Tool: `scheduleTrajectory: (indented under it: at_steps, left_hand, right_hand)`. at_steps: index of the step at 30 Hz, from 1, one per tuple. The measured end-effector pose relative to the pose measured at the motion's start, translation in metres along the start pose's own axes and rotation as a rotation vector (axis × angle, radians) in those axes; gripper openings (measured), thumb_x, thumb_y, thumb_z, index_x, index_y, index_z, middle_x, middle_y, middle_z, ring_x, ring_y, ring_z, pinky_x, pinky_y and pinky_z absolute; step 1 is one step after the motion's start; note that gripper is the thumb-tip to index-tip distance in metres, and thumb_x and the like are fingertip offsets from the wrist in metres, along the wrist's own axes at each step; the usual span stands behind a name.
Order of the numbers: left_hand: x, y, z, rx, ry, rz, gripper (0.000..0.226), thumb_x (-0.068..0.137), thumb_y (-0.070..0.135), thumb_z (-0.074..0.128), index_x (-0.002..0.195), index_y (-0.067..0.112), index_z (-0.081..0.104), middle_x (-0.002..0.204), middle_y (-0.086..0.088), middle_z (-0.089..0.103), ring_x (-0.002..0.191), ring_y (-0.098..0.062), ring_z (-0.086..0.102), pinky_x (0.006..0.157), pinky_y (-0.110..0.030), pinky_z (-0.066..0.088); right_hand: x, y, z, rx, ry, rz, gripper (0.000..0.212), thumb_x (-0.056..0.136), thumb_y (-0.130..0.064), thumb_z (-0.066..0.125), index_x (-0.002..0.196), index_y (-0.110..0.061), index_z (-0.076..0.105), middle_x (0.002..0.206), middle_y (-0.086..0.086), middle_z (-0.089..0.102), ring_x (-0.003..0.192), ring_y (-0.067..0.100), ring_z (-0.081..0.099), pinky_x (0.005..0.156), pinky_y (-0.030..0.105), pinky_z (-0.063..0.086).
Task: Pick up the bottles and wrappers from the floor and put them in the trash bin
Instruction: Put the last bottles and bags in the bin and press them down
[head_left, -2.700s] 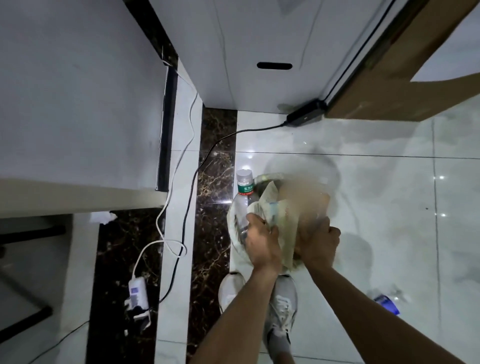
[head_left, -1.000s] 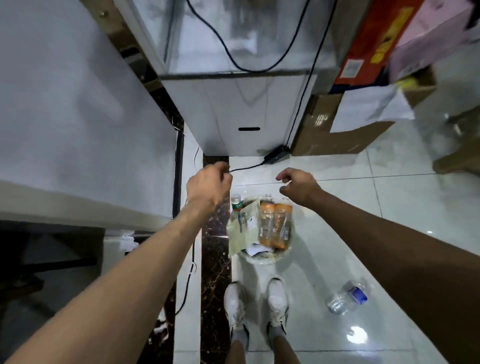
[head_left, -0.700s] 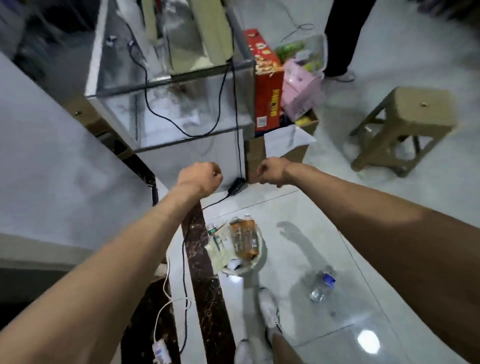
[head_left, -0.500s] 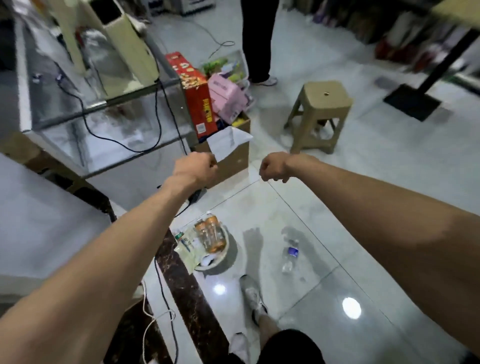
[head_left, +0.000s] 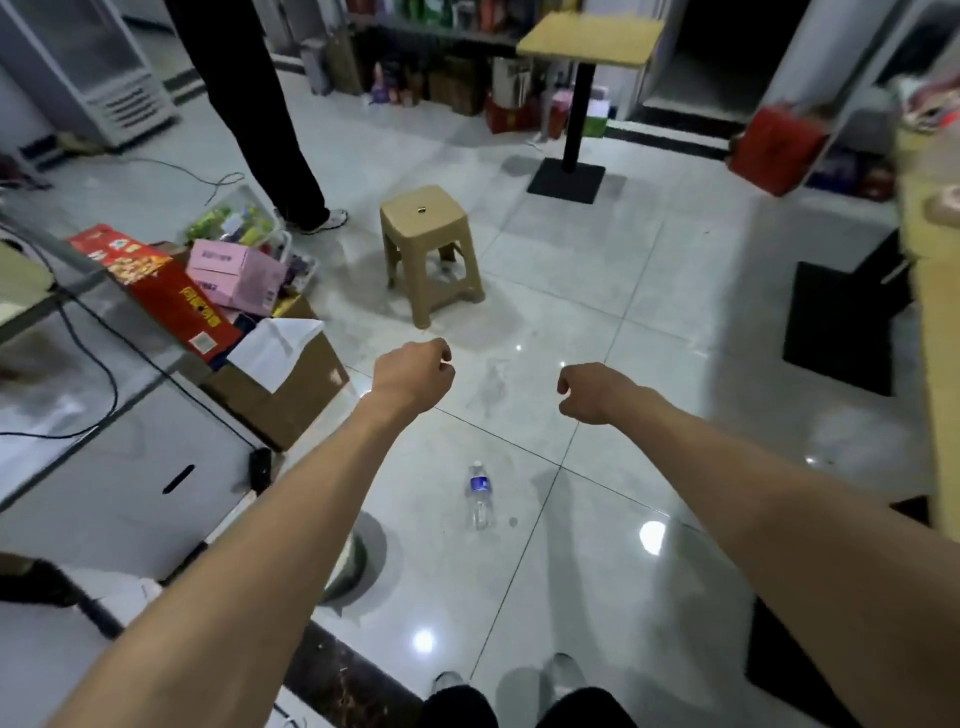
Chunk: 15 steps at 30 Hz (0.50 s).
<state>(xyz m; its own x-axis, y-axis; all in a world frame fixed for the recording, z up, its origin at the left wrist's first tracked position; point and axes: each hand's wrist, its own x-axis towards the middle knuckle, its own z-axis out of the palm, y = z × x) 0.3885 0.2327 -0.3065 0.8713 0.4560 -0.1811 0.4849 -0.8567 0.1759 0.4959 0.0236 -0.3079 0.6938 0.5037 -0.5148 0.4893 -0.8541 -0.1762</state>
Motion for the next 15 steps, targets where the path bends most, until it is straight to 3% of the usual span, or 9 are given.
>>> scheduleTrajectory:
  at_steps: [8, 15]
  left_hand:
    - [0.005, 0.044, 0.034, -0.008, -0.018, 0.078, 0.039, 0.091, 0.021, 0.04, 0.128, 0.025, 0.053, 0.11, 0.0, 0.066, 0.097, -0.024, 0.062, 0.071, -0.029, 0.04]
    - [0.055, -0.025, 0.068, 0.035, -0.091, 0.036, 0.039, 0.092, 0.019, 0.041, 0.13, 0.025, 0.05, 0.117, 0.0, 0.063, 0.099, -0.024, 0.062, 0.073, -0.029, 0.038]
  right_hand:
    - [0.015, 0.036, 0.025, -0.001, -0.018, 0.003, 0.041, 0.092, -0.017, 0.049, 0.132, -0.009, 0.045, 0.129, 0.012, 0.05, 0.115, 0.031, 0.054, 0.097, 0.039, 0.047]
    - [0.089, -0.005, 0.052, 0.034, -0.082, -0.026, 0.042, 0.092, -0.021, 0.05, 0.132, -0.009, 0.044, 0.129, 0.011, 0.05, 0.113, 0.03, 0.056, 0.091, 0.036, 0.046]
